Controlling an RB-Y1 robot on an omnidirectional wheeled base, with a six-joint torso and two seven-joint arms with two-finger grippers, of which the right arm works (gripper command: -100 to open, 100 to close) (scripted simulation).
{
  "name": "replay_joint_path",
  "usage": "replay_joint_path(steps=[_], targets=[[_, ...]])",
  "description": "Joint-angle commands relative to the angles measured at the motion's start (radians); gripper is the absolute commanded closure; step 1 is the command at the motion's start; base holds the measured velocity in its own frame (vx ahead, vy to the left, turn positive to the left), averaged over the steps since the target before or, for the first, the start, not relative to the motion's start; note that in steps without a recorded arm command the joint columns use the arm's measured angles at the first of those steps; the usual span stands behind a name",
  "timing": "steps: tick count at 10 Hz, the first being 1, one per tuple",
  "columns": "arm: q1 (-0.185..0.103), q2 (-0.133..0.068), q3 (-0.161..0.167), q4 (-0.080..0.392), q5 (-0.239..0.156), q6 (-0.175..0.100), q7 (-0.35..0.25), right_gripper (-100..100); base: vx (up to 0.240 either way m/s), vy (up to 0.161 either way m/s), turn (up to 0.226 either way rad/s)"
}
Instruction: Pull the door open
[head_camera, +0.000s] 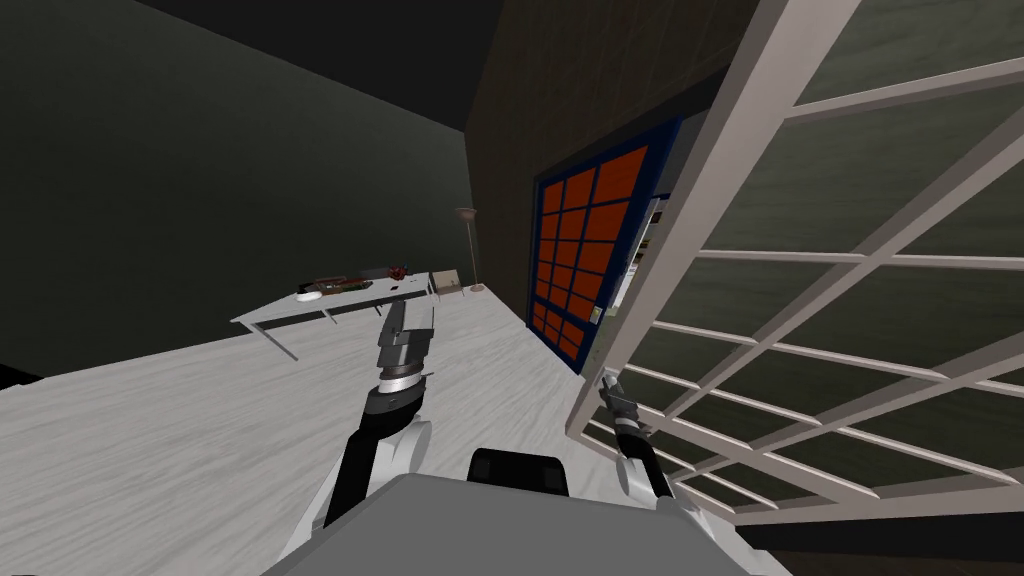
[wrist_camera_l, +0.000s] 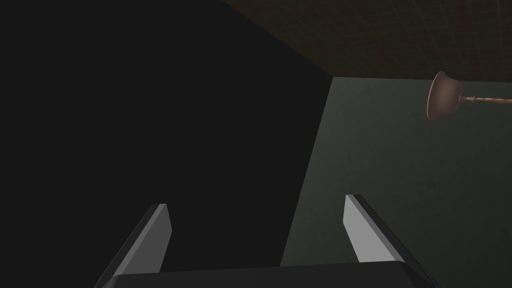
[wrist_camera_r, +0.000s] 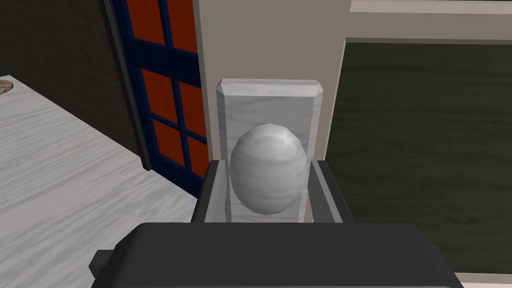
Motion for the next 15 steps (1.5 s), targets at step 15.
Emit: replay_joint_path(steps=[15], targets=[[0.072,-0.095,0.17,-0.05,0.107,-0.079,-0.178,100,-0.197,-0.032,0.063]])
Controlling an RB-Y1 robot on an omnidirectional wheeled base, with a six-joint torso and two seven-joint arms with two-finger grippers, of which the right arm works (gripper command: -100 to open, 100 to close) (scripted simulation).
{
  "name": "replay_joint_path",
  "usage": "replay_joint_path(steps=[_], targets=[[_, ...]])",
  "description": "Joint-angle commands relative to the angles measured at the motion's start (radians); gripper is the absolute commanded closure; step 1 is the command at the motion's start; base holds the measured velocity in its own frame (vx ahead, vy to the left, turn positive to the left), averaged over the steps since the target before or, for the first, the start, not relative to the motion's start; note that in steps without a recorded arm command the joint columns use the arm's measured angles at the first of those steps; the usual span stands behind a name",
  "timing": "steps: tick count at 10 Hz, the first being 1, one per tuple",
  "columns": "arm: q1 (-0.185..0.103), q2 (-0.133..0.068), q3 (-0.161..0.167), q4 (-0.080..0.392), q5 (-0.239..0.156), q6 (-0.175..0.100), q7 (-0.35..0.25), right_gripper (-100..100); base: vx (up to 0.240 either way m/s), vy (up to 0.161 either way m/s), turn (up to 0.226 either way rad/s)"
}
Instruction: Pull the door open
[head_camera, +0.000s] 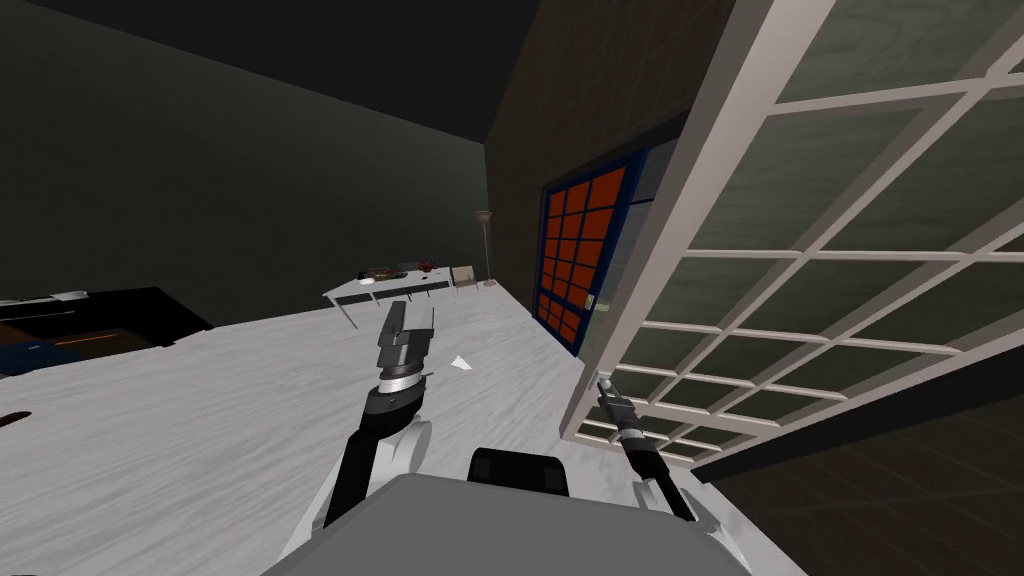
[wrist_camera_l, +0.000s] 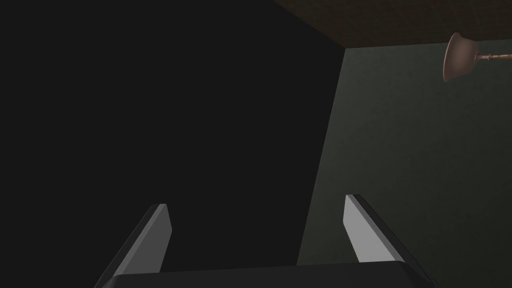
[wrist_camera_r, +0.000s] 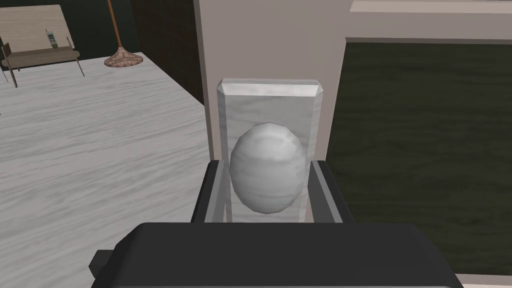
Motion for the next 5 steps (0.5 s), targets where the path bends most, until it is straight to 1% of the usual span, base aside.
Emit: replay_joint_path(steps=[1,2,3,4,5], targets=[[0.005,-0.01,0.016,-0.002,0.01,-0.017,-0.019,100,-0.182,-0.044,0.048],[-0.002,-0.005,0.01,0.01,0.007,-0.012,-0.012,100,-0.087,-0.019,0.013],[0.015,-0.021,0.031,0.012,0.019,-0.041,-0.036,100,-0.14,-0.036,0.092],[0.019,-0.026,0.037,0.012,0.022,-0.049,-0.043,100,-0.183,-0.065,0.101],[0.028,-0.037,0.048,0.011,0.028,-0.066,-0.056,100,-0.197,-0.062,0.089]])
